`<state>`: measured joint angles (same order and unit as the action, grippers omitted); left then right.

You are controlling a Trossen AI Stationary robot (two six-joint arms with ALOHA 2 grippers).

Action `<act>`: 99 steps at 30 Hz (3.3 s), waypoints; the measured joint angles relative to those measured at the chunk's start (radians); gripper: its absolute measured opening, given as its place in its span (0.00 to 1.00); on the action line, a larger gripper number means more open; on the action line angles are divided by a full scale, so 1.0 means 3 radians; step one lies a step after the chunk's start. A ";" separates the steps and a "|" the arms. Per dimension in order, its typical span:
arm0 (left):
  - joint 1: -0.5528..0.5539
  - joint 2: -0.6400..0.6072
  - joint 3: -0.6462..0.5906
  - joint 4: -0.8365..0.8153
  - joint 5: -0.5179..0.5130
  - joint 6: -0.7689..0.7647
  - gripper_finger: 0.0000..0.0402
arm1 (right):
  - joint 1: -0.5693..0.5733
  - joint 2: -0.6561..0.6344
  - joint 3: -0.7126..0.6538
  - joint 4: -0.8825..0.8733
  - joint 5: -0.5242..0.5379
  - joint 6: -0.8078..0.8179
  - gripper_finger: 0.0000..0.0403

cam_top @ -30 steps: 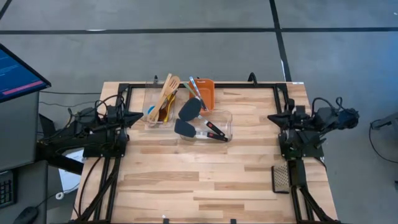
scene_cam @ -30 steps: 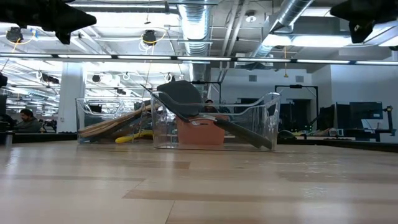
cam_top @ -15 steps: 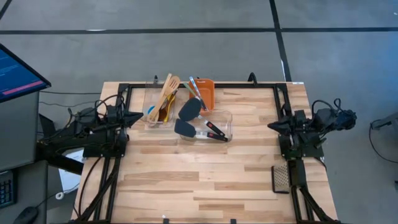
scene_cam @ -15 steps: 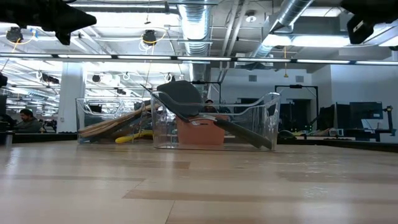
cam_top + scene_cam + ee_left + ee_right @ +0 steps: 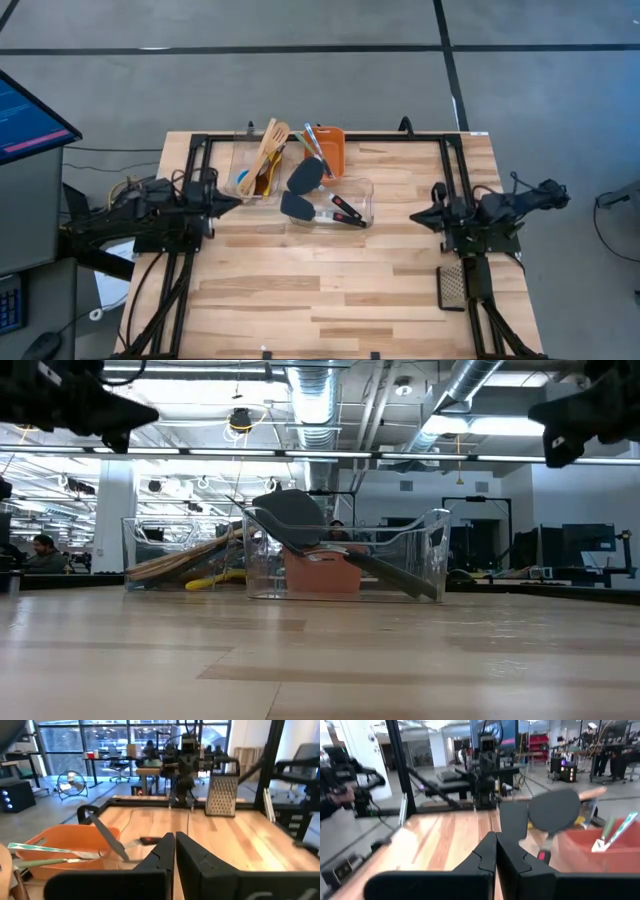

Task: Pick & Place Kitchen Items
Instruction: Return to Home Position

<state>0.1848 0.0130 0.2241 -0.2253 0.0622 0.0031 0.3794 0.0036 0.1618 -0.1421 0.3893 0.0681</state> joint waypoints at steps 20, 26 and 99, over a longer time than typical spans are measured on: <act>-0.0001 0.0043 -0.0626 0.0604 0.0144 0.0056 0.00 | 0.0003 0.0005 -0.0329 0.0090 -0.0086 -0.0498 0.00; -0.0001 0.0051 -0.0626 0.0607 0.0144 0.0035 0.00 | -0.0010 0.0005 -0.0329 0.0085 -0.0084 -0.0222 0.00; -0.0001 0.0051 -0.0626 0.0650 0.0145 0.0026 0.02 | -0.0007 0.0008 -0.0332 0.0073 -0.0075 -0.0225 0.00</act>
<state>0.1844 0.0284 0.0364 -0.0303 0.1057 0.0109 0.3774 0.0059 0.0624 -0.1204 0.3668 0.0006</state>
